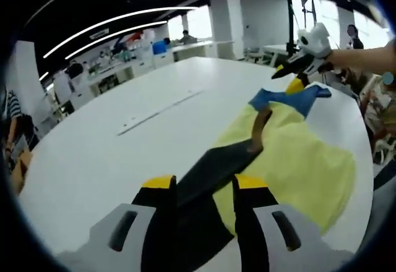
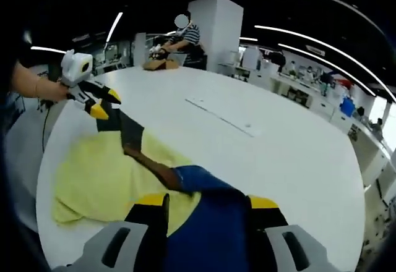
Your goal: Fold the garment on the visible template until the final outline fits inside the template.
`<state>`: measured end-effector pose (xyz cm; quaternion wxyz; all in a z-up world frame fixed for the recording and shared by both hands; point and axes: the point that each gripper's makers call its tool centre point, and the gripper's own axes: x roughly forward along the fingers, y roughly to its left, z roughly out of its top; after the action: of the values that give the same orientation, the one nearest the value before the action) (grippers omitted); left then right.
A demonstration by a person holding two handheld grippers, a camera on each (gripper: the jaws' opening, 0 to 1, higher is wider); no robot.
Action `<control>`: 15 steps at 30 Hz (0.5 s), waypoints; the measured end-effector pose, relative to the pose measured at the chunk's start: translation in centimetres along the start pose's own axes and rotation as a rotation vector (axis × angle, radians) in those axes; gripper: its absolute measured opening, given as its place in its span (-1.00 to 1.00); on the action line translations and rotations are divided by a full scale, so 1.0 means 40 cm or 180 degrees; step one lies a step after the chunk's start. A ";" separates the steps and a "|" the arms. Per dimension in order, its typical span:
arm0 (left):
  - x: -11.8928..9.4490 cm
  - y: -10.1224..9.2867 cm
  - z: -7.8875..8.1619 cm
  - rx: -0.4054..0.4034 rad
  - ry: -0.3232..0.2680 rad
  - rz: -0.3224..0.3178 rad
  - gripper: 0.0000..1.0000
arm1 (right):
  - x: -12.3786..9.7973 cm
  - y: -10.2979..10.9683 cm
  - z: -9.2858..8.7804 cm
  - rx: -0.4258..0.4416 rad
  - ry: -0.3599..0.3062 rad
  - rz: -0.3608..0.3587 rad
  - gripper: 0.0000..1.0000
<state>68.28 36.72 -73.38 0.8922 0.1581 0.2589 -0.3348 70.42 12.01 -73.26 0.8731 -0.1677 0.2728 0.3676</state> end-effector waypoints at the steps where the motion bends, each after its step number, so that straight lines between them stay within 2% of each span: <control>1: 0.012 -0.008 -0.004 0.0004 0.0021 -0.0032 -0.35 | 0.011 0.006 0.000 -0.0018 0.0014 0.0038 -0.11; 3: 0.025 -0.021 -0.008 0.0013 0.0038 -0.0085 -0.38 | 0.024 0.012 -0.002 -0.0094 0.0042 0.0067 -0.12; 6: 0.045 -0.041 -0.020 0.0034 0.0082 -0.0180 -0.44 | 0.048 0.003 -0.016 -0.0371 0.0159 0.0073 -0.16; 10: 0.065 -0.054 -0.031 0.0051 0.0111 -0.0227 -0.48 | 0.071 0.002 -0.028 -0.0431 0.0185 0.0102 -0.24; 12: 0.075 -0.057 -0.026 0.0179 0.0053 -0.0241 -0.51 | 0.082 0.003 -0.033 -0.0440 0.0208 0.0129 -0.26; 15: 0.086 -0.062 -0.024 0.0323 0.0070 -0.0253 -0.50 | 0.095 0.004 -0.035 -0.0549 0.0229 0.0132 -0.32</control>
<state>68.45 33.60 -76.40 0.8661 0.1964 0.2574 -0.3808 71.99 13.52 -76.67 0.8373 -0.2498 0.2747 0.4014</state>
